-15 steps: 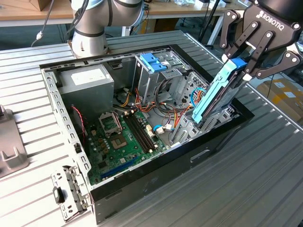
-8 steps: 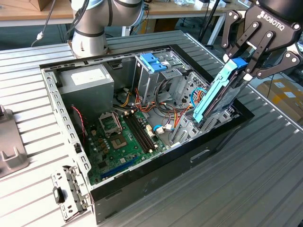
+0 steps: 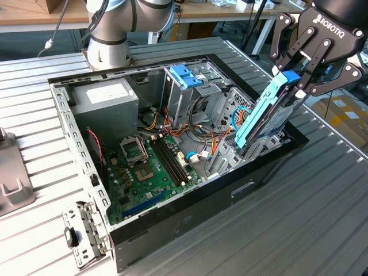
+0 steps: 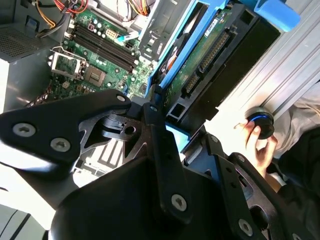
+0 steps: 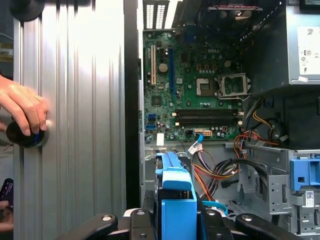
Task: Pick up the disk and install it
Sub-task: 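Pick up the disk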
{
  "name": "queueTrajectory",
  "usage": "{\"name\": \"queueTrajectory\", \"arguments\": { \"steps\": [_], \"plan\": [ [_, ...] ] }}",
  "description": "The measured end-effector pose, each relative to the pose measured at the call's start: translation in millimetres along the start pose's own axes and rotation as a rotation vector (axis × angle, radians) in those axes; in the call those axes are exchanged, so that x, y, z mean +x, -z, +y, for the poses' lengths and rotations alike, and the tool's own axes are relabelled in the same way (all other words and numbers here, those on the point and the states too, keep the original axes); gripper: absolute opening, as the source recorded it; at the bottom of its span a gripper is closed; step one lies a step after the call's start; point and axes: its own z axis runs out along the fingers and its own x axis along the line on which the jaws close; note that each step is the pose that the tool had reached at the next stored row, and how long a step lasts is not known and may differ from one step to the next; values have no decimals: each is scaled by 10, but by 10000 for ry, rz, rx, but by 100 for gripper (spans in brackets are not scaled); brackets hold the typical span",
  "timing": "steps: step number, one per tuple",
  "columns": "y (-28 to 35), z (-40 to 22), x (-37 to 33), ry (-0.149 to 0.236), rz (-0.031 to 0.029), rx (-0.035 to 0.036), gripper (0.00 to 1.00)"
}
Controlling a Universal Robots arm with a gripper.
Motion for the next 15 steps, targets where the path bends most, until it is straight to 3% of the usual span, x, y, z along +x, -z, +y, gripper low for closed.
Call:
{"name": "queueTrajectory", "arguments": {
  "steps": [15],
  "plan": [
    [6, -145, -4, 0, 0, 0, 37]
  ]
}}
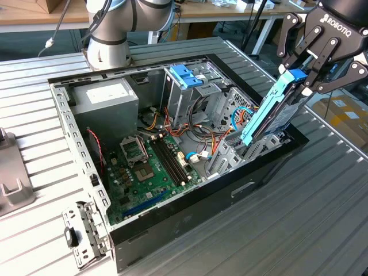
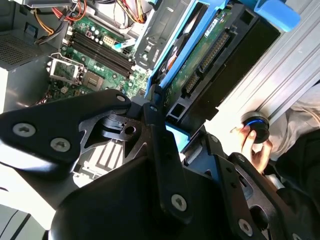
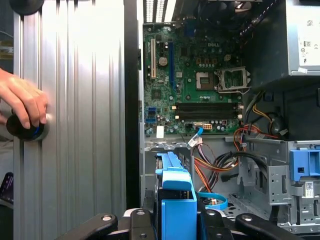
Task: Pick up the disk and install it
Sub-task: 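Pick up the disk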
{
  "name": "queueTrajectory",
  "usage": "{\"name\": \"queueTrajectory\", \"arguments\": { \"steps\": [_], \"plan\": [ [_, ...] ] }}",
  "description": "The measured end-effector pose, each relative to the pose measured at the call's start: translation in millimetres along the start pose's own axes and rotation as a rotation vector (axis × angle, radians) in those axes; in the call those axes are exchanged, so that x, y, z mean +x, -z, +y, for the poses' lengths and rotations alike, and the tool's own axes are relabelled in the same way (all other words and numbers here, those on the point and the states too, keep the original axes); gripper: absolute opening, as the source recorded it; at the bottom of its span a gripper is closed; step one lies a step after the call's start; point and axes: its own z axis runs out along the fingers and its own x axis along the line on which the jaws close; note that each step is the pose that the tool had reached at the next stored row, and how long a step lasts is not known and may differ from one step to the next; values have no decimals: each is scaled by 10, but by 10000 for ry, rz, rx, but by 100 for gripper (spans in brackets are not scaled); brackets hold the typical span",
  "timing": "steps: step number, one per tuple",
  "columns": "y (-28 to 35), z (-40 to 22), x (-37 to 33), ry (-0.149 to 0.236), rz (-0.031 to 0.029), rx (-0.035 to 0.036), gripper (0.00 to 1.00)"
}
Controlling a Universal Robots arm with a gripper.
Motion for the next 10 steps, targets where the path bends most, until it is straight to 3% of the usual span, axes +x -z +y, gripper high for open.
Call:
{"name": "queueTrajectory", "arguments": {
  "steps": [4, 10],
  "plan": [
    [2, -31, -1, -1, 1, 0, 37],
    [5, -129, -3, -1, 0, 0, 37]
  ]
}}
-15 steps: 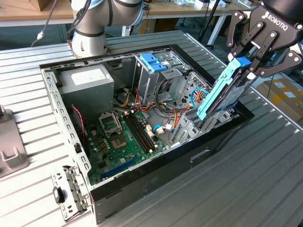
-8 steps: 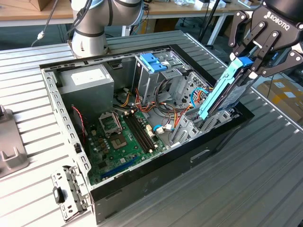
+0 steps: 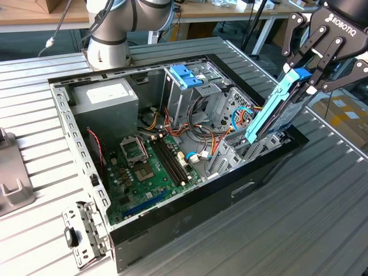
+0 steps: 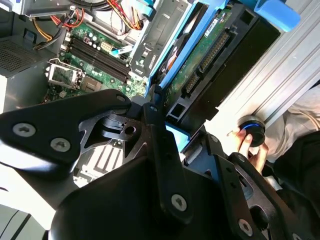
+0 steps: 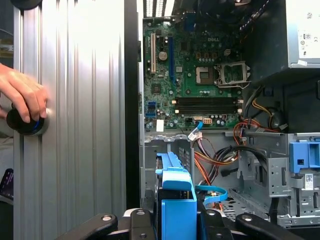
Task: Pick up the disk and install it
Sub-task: 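Pick up the disk, then insert the disk into the insertion slot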
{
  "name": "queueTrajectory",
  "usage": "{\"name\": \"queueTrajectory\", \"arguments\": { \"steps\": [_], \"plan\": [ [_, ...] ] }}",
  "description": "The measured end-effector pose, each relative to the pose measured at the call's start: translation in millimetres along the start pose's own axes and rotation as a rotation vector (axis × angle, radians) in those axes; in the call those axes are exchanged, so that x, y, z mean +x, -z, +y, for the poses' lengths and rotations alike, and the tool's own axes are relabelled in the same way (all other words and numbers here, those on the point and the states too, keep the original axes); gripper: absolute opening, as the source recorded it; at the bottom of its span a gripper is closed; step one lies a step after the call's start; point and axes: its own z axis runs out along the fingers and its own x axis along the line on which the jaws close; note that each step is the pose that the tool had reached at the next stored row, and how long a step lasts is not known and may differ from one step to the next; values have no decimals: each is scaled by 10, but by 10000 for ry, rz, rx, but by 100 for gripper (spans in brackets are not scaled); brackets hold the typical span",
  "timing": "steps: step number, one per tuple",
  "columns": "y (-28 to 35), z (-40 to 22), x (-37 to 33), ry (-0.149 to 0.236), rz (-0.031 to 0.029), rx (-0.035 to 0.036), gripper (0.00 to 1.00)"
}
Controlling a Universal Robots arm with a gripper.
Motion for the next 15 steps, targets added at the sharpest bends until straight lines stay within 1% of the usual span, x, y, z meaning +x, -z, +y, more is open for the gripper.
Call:
{"name": "queueTrajectory", "arguments": {
  "steps": [1, 2, 4, 5, 8, 11, 15],
  "plan": [
    [1, -28, -1, 1, 0, 0, 37],
    [6, -172, -4, 0, 0, 0, 37],
    [16, -394, -10, 0, 0, -2, 37],
    [19, -457, -12, 0, 0, -3, 37],
    [20, -487, -14, 1, 1, -3, 37],
    [20, -495, -13, 1, 0, -3, 37],
    [20, -490, -13, 1, 0, -3, 37]
  ]
}}
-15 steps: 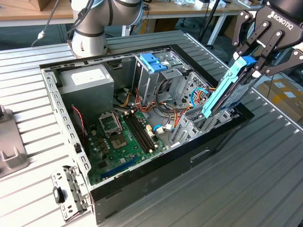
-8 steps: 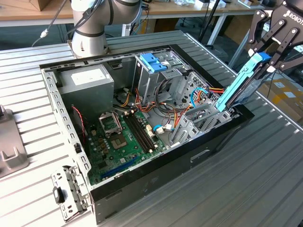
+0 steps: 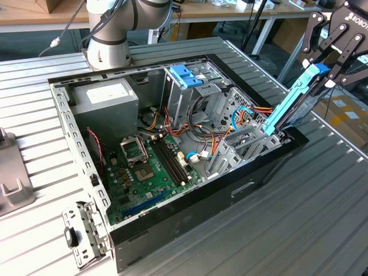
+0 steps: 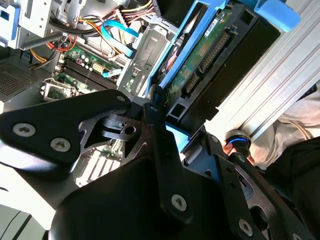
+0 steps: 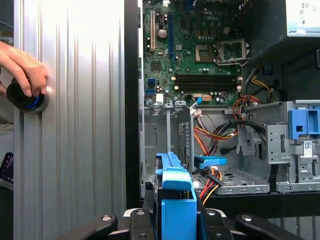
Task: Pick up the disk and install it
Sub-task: 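Insert the disk into the insertion slot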
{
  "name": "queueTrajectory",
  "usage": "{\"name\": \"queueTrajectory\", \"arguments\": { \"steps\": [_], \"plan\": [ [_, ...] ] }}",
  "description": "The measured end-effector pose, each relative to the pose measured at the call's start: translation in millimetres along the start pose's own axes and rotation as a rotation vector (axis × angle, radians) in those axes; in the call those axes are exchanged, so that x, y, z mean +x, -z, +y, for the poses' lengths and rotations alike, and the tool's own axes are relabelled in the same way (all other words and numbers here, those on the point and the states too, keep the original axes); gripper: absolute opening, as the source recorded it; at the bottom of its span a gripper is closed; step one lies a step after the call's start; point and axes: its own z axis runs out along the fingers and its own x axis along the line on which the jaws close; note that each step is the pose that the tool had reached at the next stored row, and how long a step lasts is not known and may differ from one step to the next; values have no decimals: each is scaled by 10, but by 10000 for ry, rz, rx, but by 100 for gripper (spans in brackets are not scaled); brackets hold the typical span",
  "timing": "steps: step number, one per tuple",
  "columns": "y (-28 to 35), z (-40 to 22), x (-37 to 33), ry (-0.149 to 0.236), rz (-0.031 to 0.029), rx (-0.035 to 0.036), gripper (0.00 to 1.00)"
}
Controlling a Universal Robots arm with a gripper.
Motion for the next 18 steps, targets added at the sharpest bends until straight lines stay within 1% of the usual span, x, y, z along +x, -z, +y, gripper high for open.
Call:
{"name": "queueTrajectory", "arguments": {
  "steps": [12, 18],
  "plan": [
    [-1, 27, 1, -1, 0, 0, 37],
    [-3, 55, 2, 0, 0, 0, 37]
  ]
}}
